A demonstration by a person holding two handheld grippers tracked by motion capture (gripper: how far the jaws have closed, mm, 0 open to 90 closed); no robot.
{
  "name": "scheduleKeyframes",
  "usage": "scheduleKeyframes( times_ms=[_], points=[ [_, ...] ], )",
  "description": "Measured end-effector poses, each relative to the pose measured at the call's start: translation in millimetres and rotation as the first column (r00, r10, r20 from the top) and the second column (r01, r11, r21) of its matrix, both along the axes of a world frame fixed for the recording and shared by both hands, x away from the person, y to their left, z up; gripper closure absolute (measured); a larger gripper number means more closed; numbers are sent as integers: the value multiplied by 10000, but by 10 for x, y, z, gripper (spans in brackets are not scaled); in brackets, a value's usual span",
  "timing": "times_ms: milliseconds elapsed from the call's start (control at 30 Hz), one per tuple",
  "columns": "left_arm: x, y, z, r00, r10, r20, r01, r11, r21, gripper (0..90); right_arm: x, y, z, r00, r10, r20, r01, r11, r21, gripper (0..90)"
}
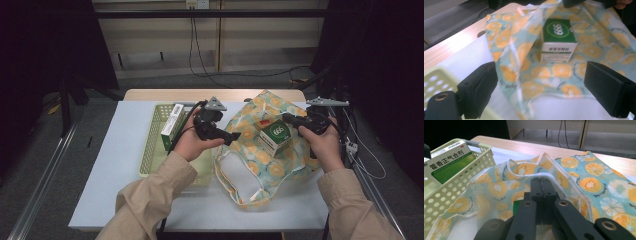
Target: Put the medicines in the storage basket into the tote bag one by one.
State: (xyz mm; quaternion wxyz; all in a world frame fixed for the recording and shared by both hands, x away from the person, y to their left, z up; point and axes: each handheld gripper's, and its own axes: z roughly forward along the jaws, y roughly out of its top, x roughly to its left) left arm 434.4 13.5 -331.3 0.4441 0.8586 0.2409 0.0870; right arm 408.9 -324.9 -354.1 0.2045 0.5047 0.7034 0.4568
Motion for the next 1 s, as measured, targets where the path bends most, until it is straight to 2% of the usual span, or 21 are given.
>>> scheduleKeyframes(
  times_ms=[200,367,433,533,767,1000],
  points=[
    [98,344,-18,9973,723,-86,-720,9971,261,116,-4,0,11,10000,13,35,-13,10000,-6,900],
    [181,627,-11,9908,1357,8,-1356,9899,411,123,-4,-12,7,10000,10,43,-10,10000,-6,900],
    [199,727,-13,9862,1653,-12,-1651,9850,511,123,-5,-17,8,10000,-1,49,1,10000,-6,900],
    [232,859,-61,9796,1995,251,-2010,9751,939,126,-7,-18,11,10000,-21,47,21,10000,27,900],
    [317,1138,-192,9642,2650,94,-2641,9563,1251,124,-11,-44,12,10000,-34,29,34,10000,38,900],
    [389,1268,-347,9494,3139,-64,-3094,9390,1502,141,-15,-63,19,9999,-66,82,65,9999,77,900]
  ],
)
